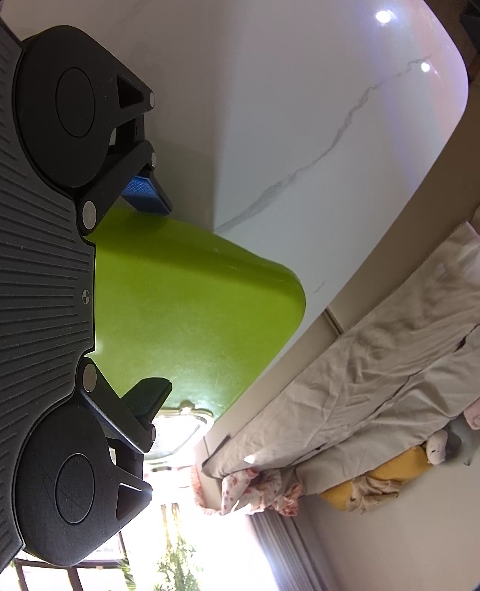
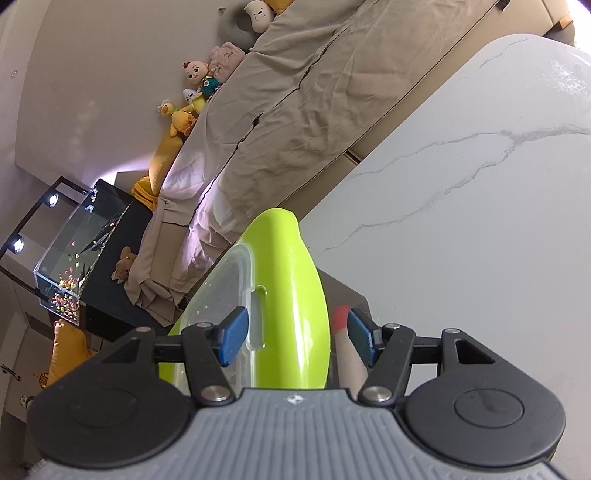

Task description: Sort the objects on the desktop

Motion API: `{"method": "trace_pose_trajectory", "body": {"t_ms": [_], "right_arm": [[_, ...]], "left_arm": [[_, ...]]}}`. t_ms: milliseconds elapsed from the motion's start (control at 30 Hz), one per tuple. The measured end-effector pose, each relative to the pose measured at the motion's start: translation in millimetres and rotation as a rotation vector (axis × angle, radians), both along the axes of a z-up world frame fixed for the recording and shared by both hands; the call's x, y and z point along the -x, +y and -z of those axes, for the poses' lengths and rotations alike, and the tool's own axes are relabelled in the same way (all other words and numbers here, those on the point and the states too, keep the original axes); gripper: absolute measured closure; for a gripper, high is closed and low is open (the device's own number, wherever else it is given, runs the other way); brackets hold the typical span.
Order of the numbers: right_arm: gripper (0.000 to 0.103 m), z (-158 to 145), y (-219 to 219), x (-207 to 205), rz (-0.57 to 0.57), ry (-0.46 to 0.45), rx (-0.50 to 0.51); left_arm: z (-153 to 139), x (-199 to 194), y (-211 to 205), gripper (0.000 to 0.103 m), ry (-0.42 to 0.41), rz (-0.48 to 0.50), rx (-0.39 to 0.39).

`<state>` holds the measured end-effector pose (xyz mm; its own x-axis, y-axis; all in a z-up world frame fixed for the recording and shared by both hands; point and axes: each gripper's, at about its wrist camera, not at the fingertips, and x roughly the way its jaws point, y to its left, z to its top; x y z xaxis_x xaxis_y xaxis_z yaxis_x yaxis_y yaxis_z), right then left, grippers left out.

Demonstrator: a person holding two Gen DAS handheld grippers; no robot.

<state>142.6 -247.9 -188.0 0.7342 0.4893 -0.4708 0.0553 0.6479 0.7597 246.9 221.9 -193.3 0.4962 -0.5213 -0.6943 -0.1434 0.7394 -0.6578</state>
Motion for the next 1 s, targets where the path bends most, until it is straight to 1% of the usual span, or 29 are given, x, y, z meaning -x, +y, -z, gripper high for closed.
{"method": "trace_pose_trajectory", "body": {"t_ms": [33, 100, 133, 167, 200, 233, 300, 433, 500, 567, 600, 667, 700, 800, 867, 967, 1000], "right_arm": [[0.052, -5.1, 2.7, -1.0, -0.006, -0.01, 0.03], [0.054, -14.7, 7.6, -2.3, -0.011, -0.019, 0.104], [0.062, -14.9, 7.0, -1.3, -0.01, -0.023, 0.11], [0.067, -15.2, 6.5, -0.3, -0.01, -0.027, 0.116], [0.07, -15.4, 5.9, 0.7, -0.01, -0.031, 0.122], [0.07, -15.6, 5.4, 1.7, -0.009, -0.035, 0.128], [0.07, -16.1, 4.3, 3.7, -0.008, -0.042, 0.141], [0.07, -17.8, 3.2, 7.7, -0.009, -0.055, 0.16], [0.069, -20.0, 5.3, 8.9, -0.012, -0.052, 0.15], [0.069, -19.3, 4.1, 8.4, 0.001, -0.049, 0.145], [0.067, -18.7, 3.8, 8.2, 0.008, -0.049, 0.146], [0.067, -19.6, 4.5, 6.0, 0.016, -0.049, 0.148], [0.067, -20.5, 5.1, 4.6, 0.02, -0.048, 0.149], [0.059, -23.1, 7.0, 0.5, 0.03, -0.048, 0.154], [0.058, -28.0, 6.6, 5.9, 0.041, -0.049, 0.154], [0.058, -37.1, 5.2, 18.2, 0.06, -0.052, 0.153], [0.055, -40.1, 4.7, 22.3, 0.066, -0.053, 0.152]], "left_arm": [[-6.7, -2.3, -4.3, 0.006, -0.015, 0.0, -0.025], [-20.2, -5.4, -13.1, 0.006, -0.071, 0.019, -0.064], [-26.0, -6.0, -17.4, 0.006, -0.099, 0.027, -0.085], [-28.8, -6.6, -21.3, 0.006, -0.112, 0.037, -0.104], [-26.7, -7.3, -25.3, 0.006, -0.1, 0.043, -0.127], [-22.8, -8.1, -29.5, 0.006, -0.08, 0.047, -0.152], [-11.2, -4.9, -32.9, 0.012, -0.046, 0.05, -0.174], [-5.9, 4.4, -22.8, 0.017, -0.066, 0.045, -0.122], [-5.0, 6.0, -20.9, 0.017, -0.058, 0.058, -0.104], [-3.9, 6.1, -21.7, 0.017, -0.043, 0.075, -0.11], [-3.2, 7.5, -22.8, 0.016, -0.037, 0.079, -0.115], [-1.8, 10.8, -24.5, 0.015, -0.035, 0.08, -0.121], [-0.7, 11.3, -24.3, 0.015, -0.034, 0.077, -0.117], [2.2, 11.3, -21.3, 0.013, -0.031, 0.06, -0.096], [2.2, 10.9, -17.4, 0.012, -0.033, 0.04, -0.089], [-7.0, 17.0, -11.7, 0.01, -0.06, 0.012, -0.094], [-12.7, 22.4, -10.8, 0.01, -0.076, 0.006, -0.102]]}}
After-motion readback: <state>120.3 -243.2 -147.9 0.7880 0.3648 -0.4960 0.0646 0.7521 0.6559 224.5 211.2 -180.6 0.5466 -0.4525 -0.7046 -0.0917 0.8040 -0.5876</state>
